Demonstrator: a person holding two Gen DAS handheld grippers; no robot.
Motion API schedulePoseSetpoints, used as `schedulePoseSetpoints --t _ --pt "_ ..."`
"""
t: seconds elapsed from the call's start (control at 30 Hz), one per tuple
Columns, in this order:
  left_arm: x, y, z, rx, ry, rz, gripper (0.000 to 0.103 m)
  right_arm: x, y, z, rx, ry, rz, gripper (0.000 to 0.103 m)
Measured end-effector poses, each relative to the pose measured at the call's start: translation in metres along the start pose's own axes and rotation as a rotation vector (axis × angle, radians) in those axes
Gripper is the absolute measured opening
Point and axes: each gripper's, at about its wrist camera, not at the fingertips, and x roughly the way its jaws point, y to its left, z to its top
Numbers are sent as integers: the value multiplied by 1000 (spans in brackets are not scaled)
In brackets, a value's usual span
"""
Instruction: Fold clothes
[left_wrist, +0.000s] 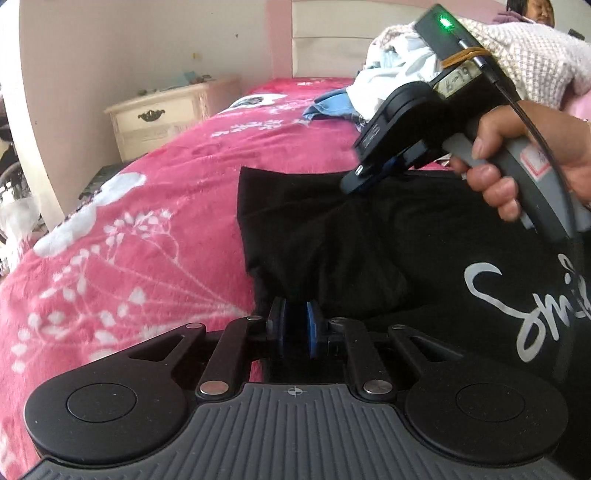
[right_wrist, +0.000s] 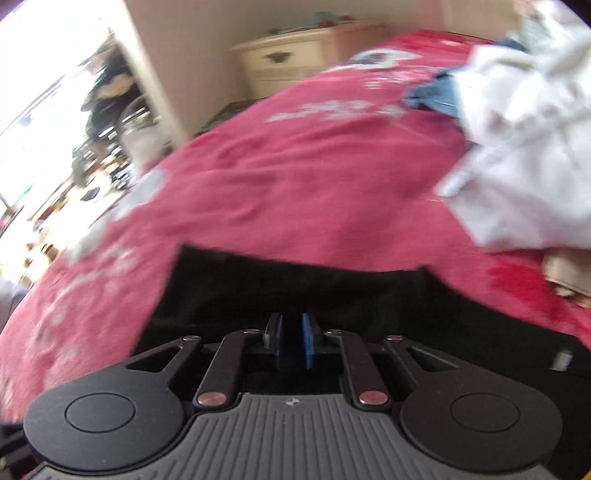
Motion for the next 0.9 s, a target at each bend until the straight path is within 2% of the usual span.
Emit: schedulePoseSetpoints --t 0.07,0.13,0.27,0.33,0.43,0.53,0.6,0.63,0.73,0.77,0.8,0.9 --pt "-2 2 -3 -14 -1 -7 11 -10 -9 3 25 -39 4 15" --pt "-3 3 -5 -16 -4 -10 11 -18 -8 7 26 -60 62 15" --pt "-5 2 -9 -59 0 8 13 -1 29 11 -94 15 197 15" --pt "-7 1 -11 -108 -6 25 13 12 50 11 -163 51 245 19" --pt "-8 -1 -15 -158 -24 47 14 39 68 13 -188 56 227 19" --pt "-11 -3 -16 -181 -28 58 15 55 64 28 -114 0 174 18" --pt "-14 -2 -17 -181 -33 54 16 56 57 38 -53 -42 121 21" --pt "-15 -2 -16 -183 -35 51 17 54 51 43 -18 -50 127 22" --pt "-25 1 -14 -200 -46 43 26 35 38 49 63 -38 283 22" --pt "-30 0 -13 -194 -62 56 32 30 40 48 41 -15 323 23" --pt "-34 0 -13 -171 -88 64 33 26 42 47 14 8 359 24" --pt "-35 -1 -9 -87 -137 79 34 34 58 36 -84 112 382 25"
